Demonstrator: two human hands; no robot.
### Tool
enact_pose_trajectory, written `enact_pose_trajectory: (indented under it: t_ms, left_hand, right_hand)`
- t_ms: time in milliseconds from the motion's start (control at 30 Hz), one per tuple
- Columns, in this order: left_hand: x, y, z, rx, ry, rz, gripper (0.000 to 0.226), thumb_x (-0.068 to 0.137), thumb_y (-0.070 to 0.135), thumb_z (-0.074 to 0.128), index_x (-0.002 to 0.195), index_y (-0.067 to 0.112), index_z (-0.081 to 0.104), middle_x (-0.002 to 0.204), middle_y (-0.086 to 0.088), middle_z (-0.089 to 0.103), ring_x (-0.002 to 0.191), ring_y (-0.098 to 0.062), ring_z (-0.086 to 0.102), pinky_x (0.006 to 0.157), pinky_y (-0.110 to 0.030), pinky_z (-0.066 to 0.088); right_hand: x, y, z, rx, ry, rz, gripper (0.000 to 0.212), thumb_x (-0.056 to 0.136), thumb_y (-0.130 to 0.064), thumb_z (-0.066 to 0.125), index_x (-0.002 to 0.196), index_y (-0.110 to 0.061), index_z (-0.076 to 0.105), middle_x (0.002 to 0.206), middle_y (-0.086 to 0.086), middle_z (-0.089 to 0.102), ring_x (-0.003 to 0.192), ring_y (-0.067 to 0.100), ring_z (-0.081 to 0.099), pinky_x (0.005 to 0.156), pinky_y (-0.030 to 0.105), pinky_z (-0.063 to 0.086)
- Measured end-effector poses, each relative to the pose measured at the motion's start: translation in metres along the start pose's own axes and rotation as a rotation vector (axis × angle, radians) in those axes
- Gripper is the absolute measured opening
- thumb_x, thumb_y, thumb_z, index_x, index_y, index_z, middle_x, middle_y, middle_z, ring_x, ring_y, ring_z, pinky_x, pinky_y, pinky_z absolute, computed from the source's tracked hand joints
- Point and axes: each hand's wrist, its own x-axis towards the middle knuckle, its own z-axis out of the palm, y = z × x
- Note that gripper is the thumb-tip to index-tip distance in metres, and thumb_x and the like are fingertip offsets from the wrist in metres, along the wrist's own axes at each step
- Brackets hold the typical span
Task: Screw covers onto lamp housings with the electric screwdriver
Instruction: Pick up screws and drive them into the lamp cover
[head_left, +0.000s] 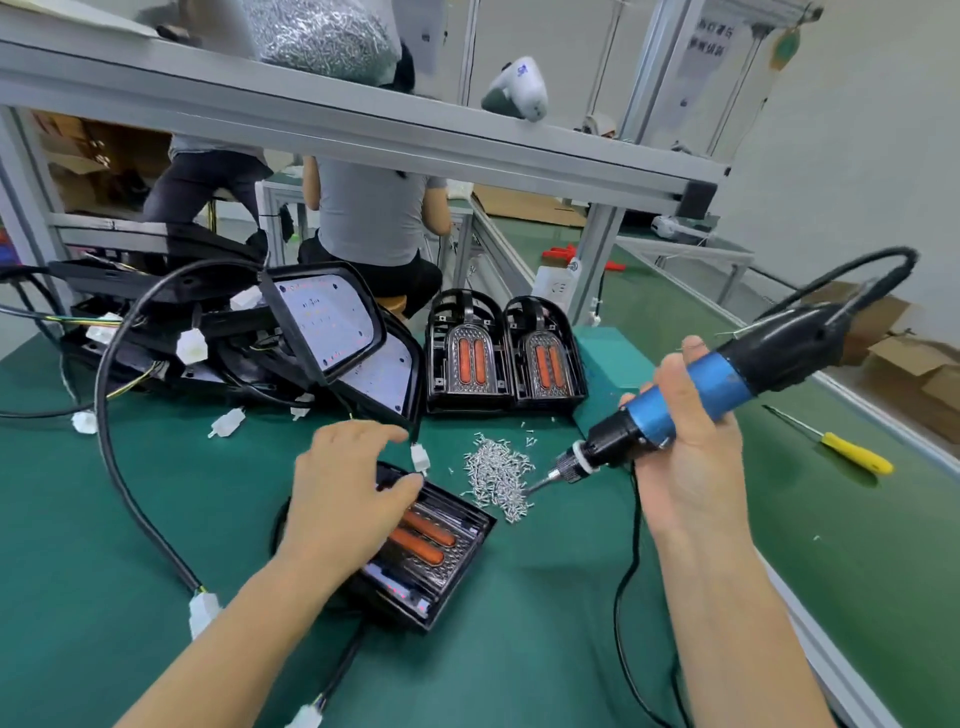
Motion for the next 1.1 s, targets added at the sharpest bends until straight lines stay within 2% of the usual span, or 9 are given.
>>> enact_pose_trajectory:
  t_ms: [167,300,400,567,733,800,900,1000,1100]
  left_hand:
    - [-0.004,0.057,0.023,-0.165,-0.065,0.365,0.046,0.080,0.030,0.071,0.124,0.025,0.058,0.121,0.010,0.057,0.116,-0.013,0.044,0.101,-0.033,0.032]
    - [-0.004,0.104,0.046,-0.045,0.004,0.576,0.066,0.078,0.034,0.070,0.136,0.019,0.044,0.124,0.006,0.053,0.115,-0.014,0.042,0.097,-0.026,0.024]
    - [0.011,0.114,0.043,-0.017,-0.002,0.586,0.044,0.080,0.024,0.069,0.121,0.015,0.053,0.104,0.002,0.062,0.092,-0.020,0.052,0.080,-0.026,0.030]
    - [0.030,0.107,0.033,-0.558,-0.567,0.456,0.036,0.079,0.009,0.073,0.113,0.014,0.061,0.076,0.007,0.054,0.065,-0.004,0.045,0.061,-0.019,0.038]
    - [0.030,0.102,0.034,-0.583,-0.630,0.368,0.032,0.080,0.008,0.071,0.110,0.011,0.061,0.078,0.009,0.057,0.068,-0.007,0.050,0.066,-0.024,0.042]
    - [0.032,0.093,0.031,-0.511,-0.643,0.340,0.041,0.078,0.010,0.073,0.116,0.016,0.060,0.096,0.005,0.066,0.085,-0.012,0.060,0.080,-0.032,0.049]
    - [0.026,0.075,0.024,-0.421,-0.465,0.247,0.048,0.076,0.014,0.076,0.119,0.024,0.058,0.108,0.010,0.064,0.102,-0.006,0.057,0.096,-0.028,0.044]
    - [0.010,0.074,0.017,-0.444,-0.100,0.277,0.024,0.078,0.011,0.072,0.098,0.022,0.064,0.089,0.011,0.060,0.086,-0.004,0.054,0.082,-0.019,0.042]
    - [-0.005,0.098,0.018,-0.459,-0.011,0.463,0.017,0.076,0.014,0.068,0.093,0.015,0.068,0.083,0.009,0.058,0.080,-0.008,0.052,0.079,-0.026,0.043]
  right_hand:
    - [-0.003,-0.001,0.002,0.057,0.167,-0.001,0.024,0.090,-0.017,0.067,0.110,-0.024,0.056,0.090,-0.014,0.060,0.083,0.007,0.055,0.085,0.028,0.044]
    - [-0.010,0.004,0.006,0.053,0.143,0.070,0.013,0.090,-0.018,0.067,0.098,-0.023,0.057,0.076,-0.012,0.059,0.068,0.006,0.057,0.068,0.023,0.049]
    - [-0.011,0.000,0.009,0.089,0.042,0.116,0.020,0.084,-0.013,0.069,0.096,-0.021,0.056,0.075,-0.008,0.055,0.067,0.009,0.055,0.067,0.025,0.049]
    - [-0.005,-0.017,0.000,-0.102,-0.074,0.010,0.060,0.065,-0.013,0.075,0.122,-0.026,0.061,0.089,-0.005,0.055,0.079,0.009,0.061,0.083,0.028,0.052]
    - [-0.003,-0.005,0.007,-0.096,-0.053,0.007,0.035,0.075,-0.012,0.076,0.107,-0.017,0.064,0.072,0.000,0.063,0.062,0.015,0.061,0.065,0.029,0.054]
    - [-0.005,0.005,0.008,-0.105,0.002,0.013,0.023,0.082,-0.008,0.074,0.101,-0.015,0.062,0.070,0.001,0.059,0.058,0.014,0.058,0.061,0.028,0.051]
    - [-0.009,0.014,0.001,-0.064,0.109,0.015,0.017,0.086,-0.007,0.069,0.096,-0.016,0.058,0.067,0.000,0.061,0.060,0.014,0.057,0.064,0.028,0.048]
    - [-0.009,0.013,-0.005,-0.001,0.177,0.035,0.014,0.087,-0.017,0.071,0.089,-0.019,0.057,0.065,-0.004,0.060,0.063,0.012,0.055,0.062,0.024,0.048]
    - [-0.008,0.007,-0.002,0.033,0.196,0.066,0.027,0.074,-0.036,0.074,0.085,-0.019,0.055,0.063,-0.006,0.055,0.066,0.012,0.052,0.062,0.025,0.045]
